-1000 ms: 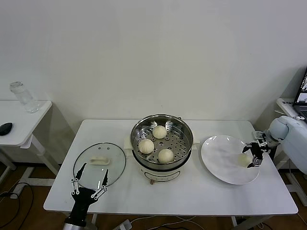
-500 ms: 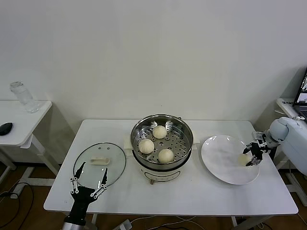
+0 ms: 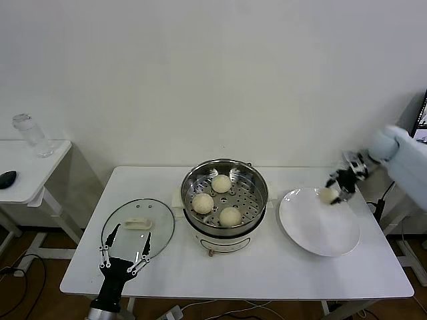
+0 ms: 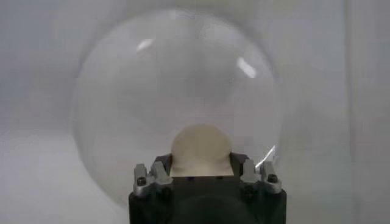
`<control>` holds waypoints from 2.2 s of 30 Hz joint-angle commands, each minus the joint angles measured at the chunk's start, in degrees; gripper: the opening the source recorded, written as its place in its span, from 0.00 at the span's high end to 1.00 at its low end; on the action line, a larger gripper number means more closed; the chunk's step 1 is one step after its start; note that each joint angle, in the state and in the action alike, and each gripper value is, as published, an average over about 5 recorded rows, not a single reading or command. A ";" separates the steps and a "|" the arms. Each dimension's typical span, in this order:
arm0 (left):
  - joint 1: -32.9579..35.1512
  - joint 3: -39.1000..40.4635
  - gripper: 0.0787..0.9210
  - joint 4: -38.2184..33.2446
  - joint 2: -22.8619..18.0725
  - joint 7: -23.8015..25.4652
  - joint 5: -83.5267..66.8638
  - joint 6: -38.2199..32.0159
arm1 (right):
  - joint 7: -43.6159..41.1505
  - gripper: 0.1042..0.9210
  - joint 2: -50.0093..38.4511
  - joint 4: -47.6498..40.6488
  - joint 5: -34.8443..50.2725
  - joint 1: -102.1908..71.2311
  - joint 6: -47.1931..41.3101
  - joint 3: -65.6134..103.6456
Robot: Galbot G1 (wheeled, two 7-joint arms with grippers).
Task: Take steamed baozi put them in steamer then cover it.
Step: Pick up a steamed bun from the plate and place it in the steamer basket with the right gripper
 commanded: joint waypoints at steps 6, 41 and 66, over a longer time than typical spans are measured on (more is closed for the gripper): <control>-0.02 0.37 0.12 -1.42 0.07 -0.43 -2.53 1.81 | 0.00 0.32 12.76 18.87 24.31 26.49 -9.35 -25.15; -1.46 0.30 0.12 -0.85 -0.62 -0.90 -2.36 1.47 | 7.12 0.31 24.14 12.05 12.35 12.60 -11.27 -27.05; -2.67 0.42 0.12 -0.56 0.17 -3.46 5.93 1.98 | 21.98 0.12 10.62 21.11 20.24 11.19 -3.76 -11.35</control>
